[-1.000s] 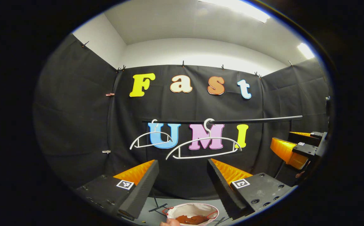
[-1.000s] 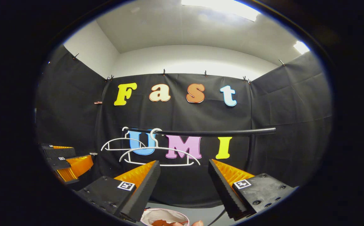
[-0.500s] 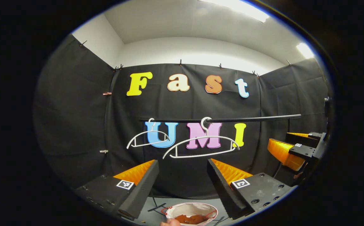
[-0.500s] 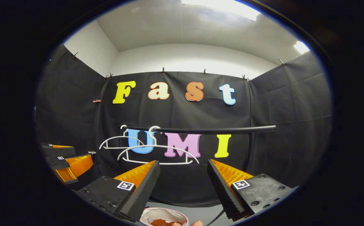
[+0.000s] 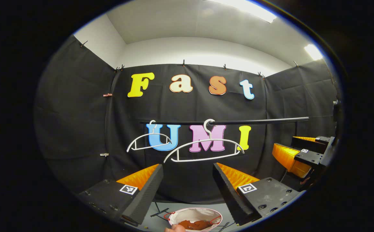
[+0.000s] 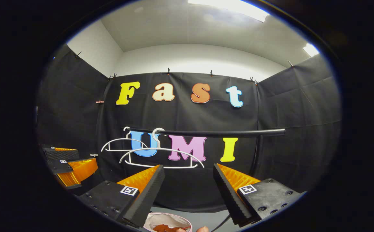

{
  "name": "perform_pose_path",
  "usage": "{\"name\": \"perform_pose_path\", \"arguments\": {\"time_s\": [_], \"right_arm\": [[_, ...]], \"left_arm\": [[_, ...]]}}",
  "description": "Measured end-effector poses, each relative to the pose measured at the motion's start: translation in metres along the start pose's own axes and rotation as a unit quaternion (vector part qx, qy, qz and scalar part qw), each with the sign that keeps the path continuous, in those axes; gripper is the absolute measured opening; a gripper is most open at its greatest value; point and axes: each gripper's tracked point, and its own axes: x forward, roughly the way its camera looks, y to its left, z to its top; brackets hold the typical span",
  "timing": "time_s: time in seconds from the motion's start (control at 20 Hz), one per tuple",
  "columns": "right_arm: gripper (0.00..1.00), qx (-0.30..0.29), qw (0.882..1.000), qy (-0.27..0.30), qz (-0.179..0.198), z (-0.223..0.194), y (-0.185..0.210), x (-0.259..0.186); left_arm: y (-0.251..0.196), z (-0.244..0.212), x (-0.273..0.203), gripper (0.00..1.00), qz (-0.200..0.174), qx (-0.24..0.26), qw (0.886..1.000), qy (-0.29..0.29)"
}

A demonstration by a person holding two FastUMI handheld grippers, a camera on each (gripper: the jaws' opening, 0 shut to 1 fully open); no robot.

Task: Grasp the clothes on the hanger with both hands and then place them into the laundry hamper below.

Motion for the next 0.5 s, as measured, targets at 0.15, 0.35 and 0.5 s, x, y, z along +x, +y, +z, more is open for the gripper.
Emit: {"name": "perform_pose_path", "arguments": {"time_s": [0.15,0.35,0.5], "right_arm": [[0.97,0.004,1.0,-0.002,-0.007,0.0,-0.0056,0.0005],[0.97,0.005,1.0,0.002,-0.009,-0.0036,-0.0075,0.0011],[0.97,0.005,1.0,0.005,-0.009,-0.0063,-0.007,0.0003]], "left_arm": [[-0.0007,-0.0028,0.0012,0.98,0.0,0.001,1.0,0.004],[-0.0032,-0.0046,0.0021,0.98,-0.002,-0.002,1.0,0.007],[-0.004,-0.0027,0.002,0.97,-0.004,-0.006,1.0,0.004]]}}
